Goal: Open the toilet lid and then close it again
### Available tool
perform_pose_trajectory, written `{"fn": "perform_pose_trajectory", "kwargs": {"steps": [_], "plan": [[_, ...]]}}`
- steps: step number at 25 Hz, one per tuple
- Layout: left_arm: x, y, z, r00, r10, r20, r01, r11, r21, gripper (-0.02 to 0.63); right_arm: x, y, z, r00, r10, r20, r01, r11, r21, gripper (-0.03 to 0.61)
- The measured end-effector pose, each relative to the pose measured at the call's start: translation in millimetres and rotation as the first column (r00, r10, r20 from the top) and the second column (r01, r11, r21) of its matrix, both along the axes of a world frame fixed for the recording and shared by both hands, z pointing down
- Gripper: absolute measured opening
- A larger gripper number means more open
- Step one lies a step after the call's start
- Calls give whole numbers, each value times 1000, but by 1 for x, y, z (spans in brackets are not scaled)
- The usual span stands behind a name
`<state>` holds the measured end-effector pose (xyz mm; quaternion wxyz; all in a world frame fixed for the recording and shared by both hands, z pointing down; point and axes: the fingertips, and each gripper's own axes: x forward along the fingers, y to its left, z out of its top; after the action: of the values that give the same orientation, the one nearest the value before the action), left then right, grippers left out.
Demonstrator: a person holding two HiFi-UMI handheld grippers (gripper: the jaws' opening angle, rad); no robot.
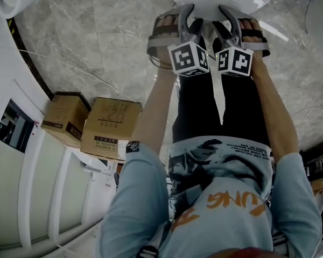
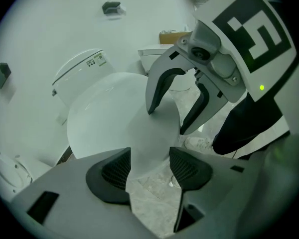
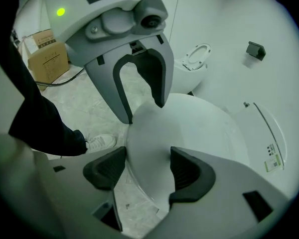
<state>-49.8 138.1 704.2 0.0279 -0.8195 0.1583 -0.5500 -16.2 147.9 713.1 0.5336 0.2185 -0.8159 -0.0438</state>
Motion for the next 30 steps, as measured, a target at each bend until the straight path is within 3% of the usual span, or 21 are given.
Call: {"fn": "perform_pose_trajectory", "kwargs": {"steps": [9,16,22,30], "plan": [[-6,5,11,988,126,84,-130,990,46,301,-1,4,-3,997,-42,-68,42,999,0,253],[-7,-3,-4,992,122,42,-127,980,152,292,-5,5,-20,995,-78,-58,79,997,22,245],[-4,-16,-39,988,153,27,-154,938,311,267,1,-2,-65,1000,-9,0,9,998,69,245],[13,-39,-138,983,173,-59,-140,921,363,211,20,-26,-165,989,121,86,-135,973,186,253]]}}
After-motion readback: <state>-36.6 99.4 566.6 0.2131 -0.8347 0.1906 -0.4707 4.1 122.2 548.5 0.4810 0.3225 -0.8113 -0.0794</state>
